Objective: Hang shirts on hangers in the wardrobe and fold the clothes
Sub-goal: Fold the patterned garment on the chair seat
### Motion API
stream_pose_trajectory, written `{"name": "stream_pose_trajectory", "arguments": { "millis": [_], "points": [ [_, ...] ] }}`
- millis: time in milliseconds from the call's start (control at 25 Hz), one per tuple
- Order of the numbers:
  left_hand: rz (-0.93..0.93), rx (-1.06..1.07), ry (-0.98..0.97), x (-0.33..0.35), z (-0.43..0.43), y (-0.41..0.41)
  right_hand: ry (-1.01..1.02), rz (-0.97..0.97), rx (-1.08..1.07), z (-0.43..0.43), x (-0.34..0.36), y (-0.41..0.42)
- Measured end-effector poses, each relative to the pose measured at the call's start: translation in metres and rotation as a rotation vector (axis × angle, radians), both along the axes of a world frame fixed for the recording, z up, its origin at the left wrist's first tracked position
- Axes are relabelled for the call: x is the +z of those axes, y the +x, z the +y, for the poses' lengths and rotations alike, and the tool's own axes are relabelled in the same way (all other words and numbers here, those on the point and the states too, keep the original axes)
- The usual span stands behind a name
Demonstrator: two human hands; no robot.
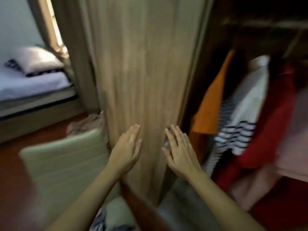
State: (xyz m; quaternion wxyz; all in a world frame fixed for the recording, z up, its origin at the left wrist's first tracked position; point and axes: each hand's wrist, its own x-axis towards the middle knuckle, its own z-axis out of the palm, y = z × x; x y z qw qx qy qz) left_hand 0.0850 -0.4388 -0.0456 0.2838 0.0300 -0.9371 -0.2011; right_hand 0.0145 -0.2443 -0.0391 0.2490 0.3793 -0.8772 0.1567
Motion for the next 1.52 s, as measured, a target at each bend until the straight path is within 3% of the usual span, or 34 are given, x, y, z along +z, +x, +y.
{"name": "stream_pose_trajectory", "arguments": {
  "millis": [320,560,640,720,800,960,1080,1160,1240,1320,1400,1520],
  "points": [
    [-0.497,0.504,0.379,-0.235,-0.105,0.159,0.418,-0.539,0.350,-0.133,-0.254,0.083],
    [-0.734,0.760,0.605,-0.400,-0.114,0.228,0.561,-0.674,0.524,-0.182,-0.405,0.118],
    [-0.792,0.793,0.727,-0.448,-0.109,0.236,0.492,-0.820,0.455,-0.196,-0.446,0.133],
    [-0.804,0.761,0.850,-0.484,-0.099,0.234,0.367,-1.024,0.236,-0.208,-0.479,0.138],
    [-0.789,0.755,0.954,-0.502,-0.091,0.225,0.382,-1.158,0.121,-0.213,-0.505,0.135],
    [-0.736,0.875,0.986,-0.493,-0.095,0.223,0.521,-1.079,0.187,-0.205,-0.512,0.125],
    [-0.524,1.123,1.101,-0.476,-0.121,0.240,0.264,-1.041,0.058,-0.206,-0.504,0.114],
    [-0.279,1.119,1.351,-0.455,-0.137,0.247,0.116,-0.914,-0.051,-0.213,-0.496,0.104],
    [-0.052,0.955,1.642,-0.435,-0.143,0.241,0.018,-0.790,0.045,-0.215,-0.486,0.109],
    [0.058,0.828,1.791,-0.423,-0.141,0.229,-0.043,-0.932,0.311,-0.213,-0.476,0.138],
    [0.081,0.737,1.773,-0.424,-0.136,0.218,0.087,-1.137,0.545,-0.207,-0.476,0.173],
    [0.001,0.773,1.656,-0.426,-0.131,0.212,0.244,-1.080,0.569,-0.202,-0.498,0.195]
  ]
}}
